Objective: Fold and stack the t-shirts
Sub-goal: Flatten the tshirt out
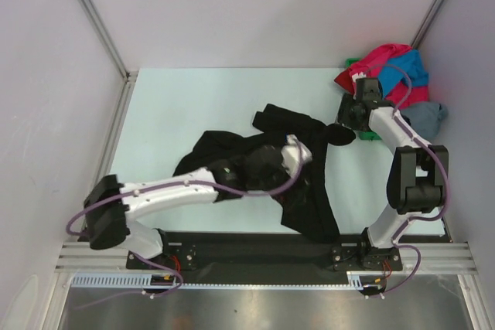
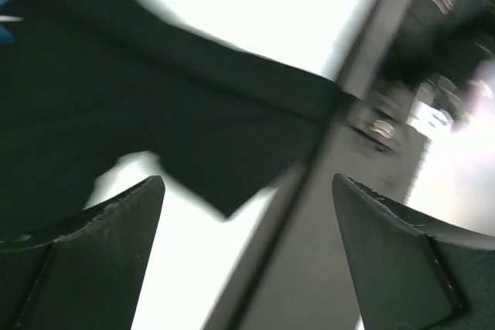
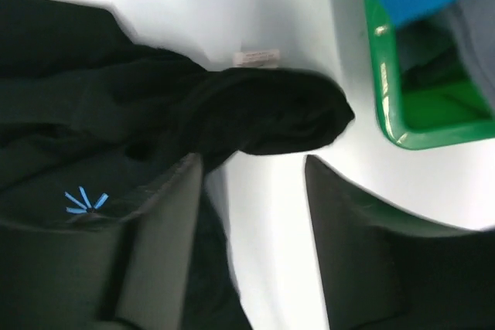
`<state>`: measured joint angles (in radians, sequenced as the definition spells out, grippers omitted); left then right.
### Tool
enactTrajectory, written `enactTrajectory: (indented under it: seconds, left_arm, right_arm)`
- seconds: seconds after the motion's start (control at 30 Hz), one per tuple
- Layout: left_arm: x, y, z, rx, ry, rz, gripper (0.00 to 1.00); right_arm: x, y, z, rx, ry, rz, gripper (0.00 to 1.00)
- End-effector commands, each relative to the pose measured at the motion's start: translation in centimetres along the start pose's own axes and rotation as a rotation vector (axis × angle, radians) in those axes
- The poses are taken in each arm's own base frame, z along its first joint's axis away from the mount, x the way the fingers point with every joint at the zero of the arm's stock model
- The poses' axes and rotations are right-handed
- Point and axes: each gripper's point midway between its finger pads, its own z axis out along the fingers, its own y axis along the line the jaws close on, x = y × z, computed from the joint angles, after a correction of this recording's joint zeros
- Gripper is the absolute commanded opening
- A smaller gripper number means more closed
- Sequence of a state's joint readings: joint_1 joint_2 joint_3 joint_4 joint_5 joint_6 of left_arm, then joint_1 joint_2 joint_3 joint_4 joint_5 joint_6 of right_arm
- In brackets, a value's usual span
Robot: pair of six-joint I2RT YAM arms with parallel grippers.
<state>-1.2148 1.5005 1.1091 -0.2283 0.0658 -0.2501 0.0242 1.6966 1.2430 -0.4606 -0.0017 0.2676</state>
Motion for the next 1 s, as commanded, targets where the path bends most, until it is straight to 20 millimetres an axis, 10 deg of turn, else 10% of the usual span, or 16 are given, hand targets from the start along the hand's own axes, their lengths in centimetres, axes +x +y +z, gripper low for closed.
enactTrajectory:
  seconds: [0.0, 0.17, 0.37, 0.53, 0.7, 0.97]
  left_arm:
    - [-5.5, 6.4, -6.4, -0.158, -0.151, -0.095, 0.97]
    - [-4.8, 22.6, -13.4, -0.613, -0.137, -0.436, 0.91]
    - [1.5, 36.5, -14.1, -0.9, 0.066, -0.581, 0.89]
    - [4.9, 41.2, -10.4, -0.896, 0.221, -0.668, 0.9]
    - [8.0, 41.1, -7.8, -0.858, 0.302, -0.743, 0.9]
    - [9.3, 42.1, -7.2, -0.859, 0.302, -0.796, 0.36]
  right_arm:
    - [-3.4, 0.7, -1.4, 0.123, -0.09, -0.124, 0.63]
    - [-4.1, 2.3, -1.7, 0.148, -0.124, -0.156, 0.84]
    - [-3.0, 6.0, 0.8, -0.04, -0.076, -0.106, 0.89]
    - [-2.3, 6.0, 2.2, -0.032, -0.044, -0.092, 0.92]
    - [-0.4, 4.1, 3.1, 0.053, 0.016, -0.109, 0.92]
    - [1.4, 4.3, 5.2, 0.077, 0.054, -0.132, 0.86]
